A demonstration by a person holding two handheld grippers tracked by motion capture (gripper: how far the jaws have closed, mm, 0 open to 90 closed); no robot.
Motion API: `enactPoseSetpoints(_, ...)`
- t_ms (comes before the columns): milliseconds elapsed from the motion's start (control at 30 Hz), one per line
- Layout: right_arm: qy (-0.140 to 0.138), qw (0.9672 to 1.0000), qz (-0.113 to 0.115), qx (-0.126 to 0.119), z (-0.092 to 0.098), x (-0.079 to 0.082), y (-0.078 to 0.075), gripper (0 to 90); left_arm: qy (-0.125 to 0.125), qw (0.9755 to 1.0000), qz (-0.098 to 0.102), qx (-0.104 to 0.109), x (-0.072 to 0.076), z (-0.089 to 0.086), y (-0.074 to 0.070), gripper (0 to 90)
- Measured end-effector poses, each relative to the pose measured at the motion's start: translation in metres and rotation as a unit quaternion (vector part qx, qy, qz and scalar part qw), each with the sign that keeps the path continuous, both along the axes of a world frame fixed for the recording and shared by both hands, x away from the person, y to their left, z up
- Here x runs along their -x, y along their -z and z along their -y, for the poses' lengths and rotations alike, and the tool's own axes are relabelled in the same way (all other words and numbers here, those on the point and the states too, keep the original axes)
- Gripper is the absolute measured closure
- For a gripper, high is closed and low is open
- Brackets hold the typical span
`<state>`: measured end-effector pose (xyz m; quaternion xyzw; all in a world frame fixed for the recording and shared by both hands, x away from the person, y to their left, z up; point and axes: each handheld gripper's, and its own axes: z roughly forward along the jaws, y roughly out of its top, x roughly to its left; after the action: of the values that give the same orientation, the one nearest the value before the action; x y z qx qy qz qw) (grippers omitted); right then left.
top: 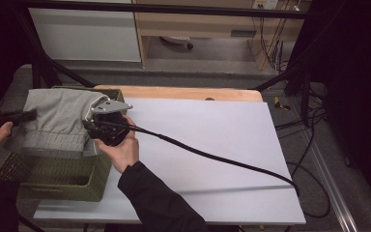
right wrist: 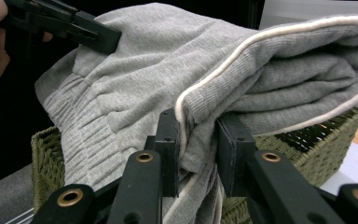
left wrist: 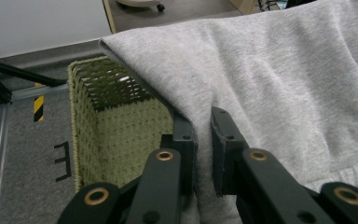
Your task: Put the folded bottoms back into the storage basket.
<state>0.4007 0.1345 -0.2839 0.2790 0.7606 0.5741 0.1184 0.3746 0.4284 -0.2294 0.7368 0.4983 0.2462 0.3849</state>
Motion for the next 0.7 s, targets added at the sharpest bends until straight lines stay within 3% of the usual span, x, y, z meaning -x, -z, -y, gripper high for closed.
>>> enactPoseSetpoints(700, -0.013, 0.9996, -0.018, 0.015, -0.028, -0.007, 0.024, 72.4, -0.021, 0.9996, -0.016, 0.004, -0.008, -0.025, 0.026, 82.2)
